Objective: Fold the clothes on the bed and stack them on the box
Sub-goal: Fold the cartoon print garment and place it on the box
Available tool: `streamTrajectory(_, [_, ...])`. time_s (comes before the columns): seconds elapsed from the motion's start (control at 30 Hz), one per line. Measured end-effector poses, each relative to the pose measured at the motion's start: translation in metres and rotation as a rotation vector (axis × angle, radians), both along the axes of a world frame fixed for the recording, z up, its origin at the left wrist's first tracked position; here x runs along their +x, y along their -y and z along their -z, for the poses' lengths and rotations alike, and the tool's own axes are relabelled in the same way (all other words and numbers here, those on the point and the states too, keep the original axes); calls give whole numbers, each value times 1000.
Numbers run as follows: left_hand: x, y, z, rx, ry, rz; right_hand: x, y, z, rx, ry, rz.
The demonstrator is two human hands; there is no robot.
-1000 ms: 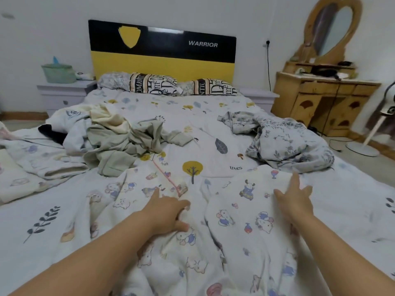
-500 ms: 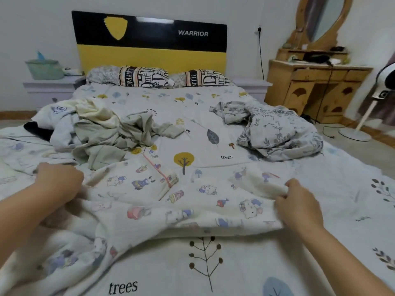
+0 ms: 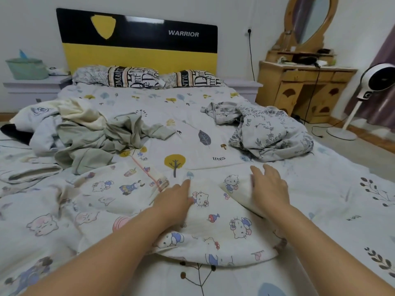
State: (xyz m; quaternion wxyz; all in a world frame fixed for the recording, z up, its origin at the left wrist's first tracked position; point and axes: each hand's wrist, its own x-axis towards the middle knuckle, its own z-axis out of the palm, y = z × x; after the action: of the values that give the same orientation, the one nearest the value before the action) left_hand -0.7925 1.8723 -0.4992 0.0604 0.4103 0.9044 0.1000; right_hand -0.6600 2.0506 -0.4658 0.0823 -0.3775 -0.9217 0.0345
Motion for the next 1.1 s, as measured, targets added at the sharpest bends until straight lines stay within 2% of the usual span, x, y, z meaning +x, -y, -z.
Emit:
streamTrajectory(0.07, [-3, -7, 5, -14, 147, -63, -6, -13, 7, -35, 52, -3])
streamTrajectory(0.17, [-8, -12, 5, -75, 129, -59, -10, -32, 17, -135, 195, 1])
streamTrajectory(0.23, [-9, -15, 3, -26, 127, -34, -9, -43, 23, -256, 251, 20])
streamTrajectory(0.3, [-5, -18, 0, 107, 201, -35, -6, -50, 29, -372, 195, 28])
streamTrajectory(0.4, [1, -25, -8, 430, 318, -126, 3, -55, 26, -332, -46, 42])
streamTrajectory(0.53, [2, -34, -16, 650, 170, -222, 29, -74, 1, -216, -338, 263])
streamTrajectory(0.63, [2, -46, -18, 685, 45, -250, 55, -99, -17, -121, -398, 452])
streamTrajectory(0.73, [3, -63, -16, 674, -95, -226, 71, -118, -22, -45, -362, 563])
streamTrajectory(0.9, [5, -91, 0, 493, -341, -161, 82, -136, -10, 131, -245, 622])
streamTrajectory(1.03, [13, -104, 27, 333, -428, -98, 89, -135, 12, 149, 51, 710])
streamTrajectory(1.1, [22, -109, 35, 312, -474, -46, 79, -125, 17, 158, 68, 634])
